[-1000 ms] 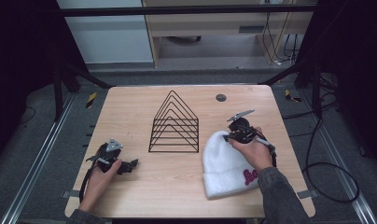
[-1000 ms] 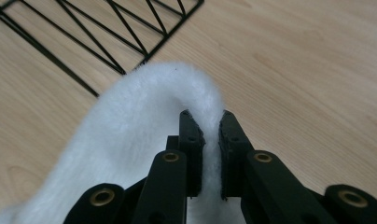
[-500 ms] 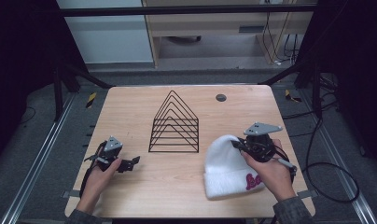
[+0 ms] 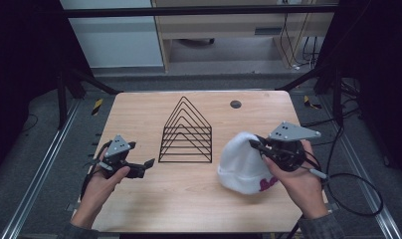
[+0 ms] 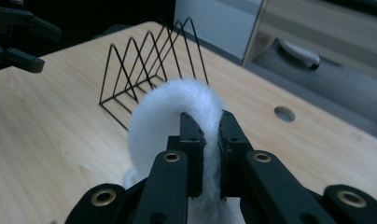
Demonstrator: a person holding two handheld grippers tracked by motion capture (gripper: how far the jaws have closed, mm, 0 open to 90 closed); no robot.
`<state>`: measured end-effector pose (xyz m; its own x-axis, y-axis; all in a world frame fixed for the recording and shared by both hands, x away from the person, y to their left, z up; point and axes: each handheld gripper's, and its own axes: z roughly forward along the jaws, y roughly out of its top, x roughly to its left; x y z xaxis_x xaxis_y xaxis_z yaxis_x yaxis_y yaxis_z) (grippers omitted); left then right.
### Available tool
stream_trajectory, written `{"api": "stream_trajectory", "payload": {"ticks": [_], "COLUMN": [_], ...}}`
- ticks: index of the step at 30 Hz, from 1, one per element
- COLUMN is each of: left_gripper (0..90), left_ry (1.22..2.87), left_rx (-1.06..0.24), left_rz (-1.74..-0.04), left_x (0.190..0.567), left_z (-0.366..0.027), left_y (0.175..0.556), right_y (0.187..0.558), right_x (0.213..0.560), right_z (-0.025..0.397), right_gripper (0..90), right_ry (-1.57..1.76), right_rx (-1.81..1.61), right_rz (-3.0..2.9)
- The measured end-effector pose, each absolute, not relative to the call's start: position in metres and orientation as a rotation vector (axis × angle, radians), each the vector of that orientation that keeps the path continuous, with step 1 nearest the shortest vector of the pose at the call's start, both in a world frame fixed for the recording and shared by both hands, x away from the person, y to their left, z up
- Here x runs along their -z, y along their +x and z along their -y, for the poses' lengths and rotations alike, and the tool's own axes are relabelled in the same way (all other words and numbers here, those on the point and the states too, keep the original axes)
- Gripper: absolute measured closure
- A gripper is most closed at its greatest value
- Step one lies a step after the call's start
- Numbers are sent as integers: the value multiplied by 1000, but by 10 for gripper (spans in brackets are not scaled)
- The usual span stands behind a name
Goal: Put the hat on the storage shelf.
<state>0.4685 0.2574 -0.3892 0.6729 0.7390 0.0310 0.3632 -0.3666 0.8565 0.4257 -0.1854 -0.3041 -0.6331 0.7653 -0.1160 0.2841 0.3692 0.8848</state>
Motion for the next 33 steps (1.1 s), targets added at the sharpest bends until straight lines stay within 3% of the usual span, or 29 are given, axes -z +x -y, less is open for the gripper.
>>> {"api": "stream_trajectory", "payload": {"ticks": [9,12,24,33], "left_gripper": [51,39,48,68], "left_ry": [1965,2038,2004,1989], "left_rx": [-538,-578,-546,-557], "left_rz": [-755,-686,-654,-615], "left_x": [344,338,320,300], "left_z": [-241,-238,-229,-216], "left_y": [476,483,497,497], "right_y": [448,454,466,477], "right_x": [268,261,217,207], "right_z": [179,176,153,144], "right_gripper": [833,833,833,833], "right_ry": [864,884,826,825], "right_rx": [-1249,-1253,-1234,-1275], "right_rz": [-2045,-2031,-1943,-1925]}}
